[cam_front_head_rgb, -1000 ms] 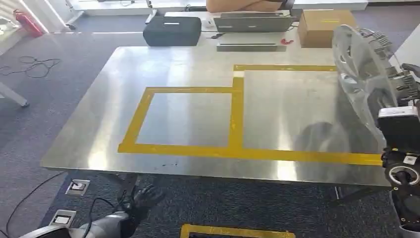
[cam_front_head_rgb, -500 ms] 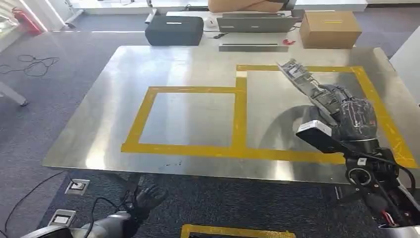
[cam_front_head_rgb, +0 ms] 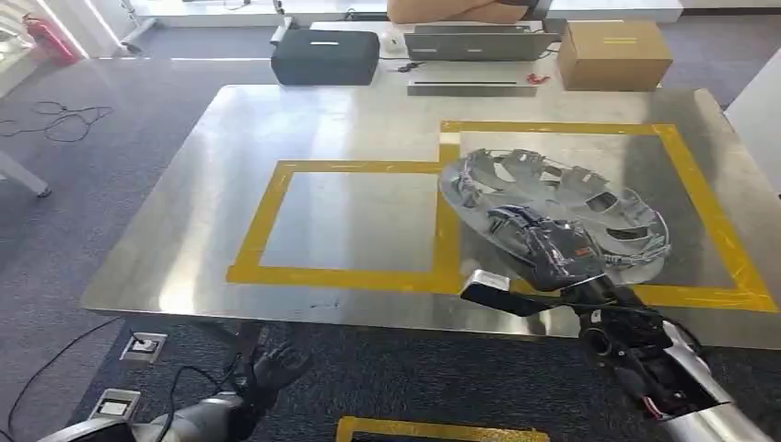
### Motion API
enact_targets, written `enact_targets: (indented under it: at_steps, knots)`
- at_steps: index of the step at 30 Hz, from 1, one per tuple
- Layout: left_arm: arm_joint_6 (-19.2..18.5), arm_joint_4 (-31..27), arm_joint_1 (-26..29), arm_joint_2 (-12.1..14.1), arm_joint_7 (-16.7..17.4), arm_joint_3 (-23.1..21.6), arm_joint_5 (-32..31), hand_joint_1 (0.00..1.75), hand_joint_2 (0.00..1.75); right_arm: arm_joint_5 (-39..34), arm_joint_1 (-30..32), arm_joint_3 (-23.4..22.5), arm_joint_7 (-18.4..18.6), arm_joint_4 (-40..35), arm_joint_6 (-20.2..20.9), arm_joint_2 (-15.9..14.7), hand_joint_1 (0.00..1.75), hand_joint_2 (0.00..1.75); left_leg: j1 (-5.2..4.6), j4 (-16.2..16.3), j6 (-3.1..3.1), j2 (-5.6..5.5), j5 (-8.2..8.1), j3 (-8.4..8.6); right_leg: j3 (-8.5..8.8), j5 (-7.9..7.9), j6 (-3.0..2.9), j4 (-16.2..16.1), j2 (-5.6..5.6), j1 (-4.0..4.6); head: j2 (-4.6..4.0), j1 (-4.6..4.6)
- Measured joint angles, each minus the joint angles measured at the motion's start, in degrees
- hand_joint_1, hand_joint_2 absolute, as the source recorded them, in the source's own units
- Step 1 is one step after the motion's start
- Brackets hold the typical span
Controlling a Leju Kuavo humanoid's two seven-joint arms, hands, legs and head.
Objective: Take the parts from the cabinet and place them on the table.
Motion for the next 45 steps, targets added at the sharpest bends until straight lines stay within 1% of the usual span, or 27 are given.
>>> enact_targets:
  at_steps: [2, 4, 5, 7, 10, 11, 13, 14, 16, 18, 21, 27, 28, 32, 34, 38, 40, 42, 45]
  knots:
    - [0.0, 0.0, -0.2, -0.2, 0.5, -0.3, -0.7, 0.0, 1.75, 4.5, -1.1, 1.8, 1.2, 4.2, -2.1, 2.2, 1.75, 1.75, 0.0, 0.0, 0.06, -0.02, 0.05, 0.0, -0.01, 0.0, 0.0, 0.0, -0.04, 0.0, 0.0, 0.0]
    - [0.0, 0.0, -0.4, -0.5, 1.1, -1.0, -1.3, 0.0, 1.75, 6.3, -2.3, 3.2, 1.7, 8.7, -3.5, 4.4, 1.75, 1.75, 0.0, 0.0, 0.05, -0.13, 0.11, -0.02, 0.0, -0.01, 0.0, 0.0, -0.16, 0.0, 0.0, 0.0]
    - [-0.2, 0.0, -0.5, -0.8, 1.3, -1.3, -1.6, 0.0, 1.75, 6.5, -3.1, 3.8, 2.3, 10.7, -3.3, 5.4, 1.75, 1.75, 0.0, 0.0, 0.04, -0.15, 0.12, -0.02, -0.06, 0.0, 0.0, 0.0, -0.17, 0.0, 0.0, 0.0]
    - [-0.4, 0.0, -0.7, -1.6, 1.7, -1.7, -2.3, 0.0, 1.75, 5.2, -4.9, 4.3, 3.8, 14.9, -1.1, 7.6, 1.75, 1.75, 0.0, 0.0, 0.03, -0.14, 0.14, -0.03, -0.12, 0.03, -0.04, 0.0, -0.16, 0.0, 0.0, -0.04]
    - [-0.4, 0.0, -1.1, -2.5, 2.3, -2.7, -2.7, 0.0, 1.75, 3.0, -7.4, 4.6, 4.2, 20.0, 0.3, 9.7, 1.75, 1.75, 0.0, 0.0, 0.05, -0.16, 0.24, -0.07, -0.09, 0.1, 0.02, -0.1, -0.23, 0.0, 0.0, 0.02]
    - [-0.4, 0.0, -1.2, -2.6, 2.3, -2.9, -2.7, 0.0, 1.75, 2.8, -8.1, 4.6, 4.2, 21.4, 0.3, 10.2, 0.0, 0.0, 0.0, 0.0, 0.05, -0.16, 0.25, -0.06, -0.1, 0.16, 0.02, -0.1, -0.22, 0.0, 0.0, 0.0]
    - [-0.4, 0.0, -1.2, -2.9, 2.3, -3.0, -2.8, 0.0, 1.75, 2.3, -8.8, 4.7, 4.2, 23.7, 0.5, 11.0, 0.0, 0.0, 0.0, 0.0, 0.11, -0.12, 0.29, -0.07, -0.1, 0.28, 0.05, -0.2, -0.16, 0.0, 0.0, 0.0]
    - [-0.5, 0.0, -1.3, -3.0, 2.3, -3.1, -2.9, 0.0, 1.75, 0.8, -9.0, 4.6, 4.5, 24.7, 0.5, 11.3, 0.0, 0.0, 0.0, 0.0, 0.13, -0.12, 0.35, -0.08, -0.09, 0.32, 0.04, -0.3, -0.16, 0.01, 0.0, 0.0]
    - [-0.8, 0.0, -1.4, -3.2, 2.1, -3.5, -3.3, 0.0, 1.75, -5.1, -9.3, 3.5, 4.7, 26.3, 0.5, 11.8, 0.0, 0.0, 0.0, 0.0, 0.17, -0.13, 0.43, -0.18, -0.1, 0.43, 0.11, -0.3, -0.19, 0.01, 0.0, 0.02]
    - [-1.1, 0.0, -1.4, -3.3, 1.9, -4.0, -3.6, 0.0, 1.75, -8.9, -10.7, 2.1, 4.2, 27.7, 0.7, 12.2, 0.0, 0.0, 0.0, 0.0, 0.25, -0.1, 0.49, -0.25, -0.17, 0.55, 0.22, -0.5, -0.13, 0.01, 0.0, 0.0]
    - [-1.1, 0.0, -1.4, -3.5, 1.9, -4.2, -3.7, 0.0, 1.75, -9.9, -13.1, 0.6, 4.0, 29.3, 0.9, 12.5, 0.0, 0.0, 0.0, 0.0, 0.28, -0.04, 0.51, -0.24, -0.08, 0.59, 0.24, -0.6, -0.1, 0.01, 0.0, 0.02]
    - [-1.1, 0.1, -1.5, -3.7, 1.8, -4.3, -3.8, 0.0, 1.75, -10.0, -13.7, -0.9, 4.0, 31.2, 0.8, 13.2, 0.0, 0.0, 0.0, 0.0, 0.35, -0.04, 0.53, -0.26, 0.06, 0.68, 0.38, -0.9, -0.11, 0.02, 0.0, 0.02]
    - [-1.1, 0.1, -1.5, -3.7, 1.8, -4.4, -3.8, 0.0, 0.0, -10.0, -13.8, -1.2, 4.0, 31.5, 0.8, 13.4, 0.0, 0.0, 0.0, 0.0, 0.35, -0.04, 0.53, -0.25, 0.05, 0.68, 0.39, -0.9, -0.11, 0.03, 0.0, 0.02]
    - [-1.1, 0.2, -1.6, -3.7, 1.8, -4.7, -3.8, 0.0, 0.0, -10.7, -14.1, -2.0, 3.9, 32.6, 0.5, 13.9, 0.0, 0.0, 0.0, 0.0, 0.38, -0.04, 0.54, -0.26, 0.08, 0.71, 0.41, -1.0, -0.11, 0.02, 0.0, 0.0]
    - [-1.0, 0.2, -1.6, -3.7, 1.8, -4.9, -3.7, 0.0, 0.0, -12.0, -14.2, -2.4, 4.3, 33.0, -0.6, 14.1, 0.0, 0.0, 0.0, 0.0, 0.4, -0.04, 0.55, -0.26, 0.09, 0.73, 0.44, -1.0, -0.1, 0.03, 0.0, 0.0]
    - [-0.5, 0.2, -1.7, -3.7, 1.7, -5.2, -3.4, 0.0, 0.0, -16.3, -15.1, -4.3, 7.1, 33.8, -3.5, 14.1, 0.0, 0.0, 0.0, 0.0, 0.45, -0.04, 0.58, -0.27, 0.09, 0.81, 0.53, -1.0, -0.09, 0.03, 0.0, 0.02]
    - [-0.5, 0.2, -1.7, -3.7, 1.7, -5.2, -3.2, 0.0, 0.0, -18.5, -15.4, -5.4, 7.5, 34.1, -3.4, 14.1, 0.0, 0.0, 0.0, 0.0, 0.45, -0.02, 0.58, -0.27, 0.08, 0.84, 0.53, -1.0, -0.07, 0.03, 0.0, 0.02]
    - [-0.5, 0.2, -1.7, -3.7, 1.7, -5.2, -3.1, 0.0, 0.0, -20.6, -15.5, -6.4, 7.0, 34.3, -3.1, 14.1, 0.0, 0.0, 0.0, 0.0, 0.46, -0.02, 0.59, -0.28, 0.07, 0.85, 0.55, -1.0, -0.07, 0.02, 0.0, 0.02]
    - [-0.5, 0.2, -1.7, -3.7, 1.7, -5.2, -2.8, 0.0, 0.0, -26.7, -15.9, -8.7, 3.5, 34.7, -1.5, 14.1, 0.0, 0.0, 0.0, 0.0, 0.46, -0.02, 0.59, -0.29, 0.07, 0.86, 0.55, -1.1, -0.07, 0.01, 0.0, 0.0]
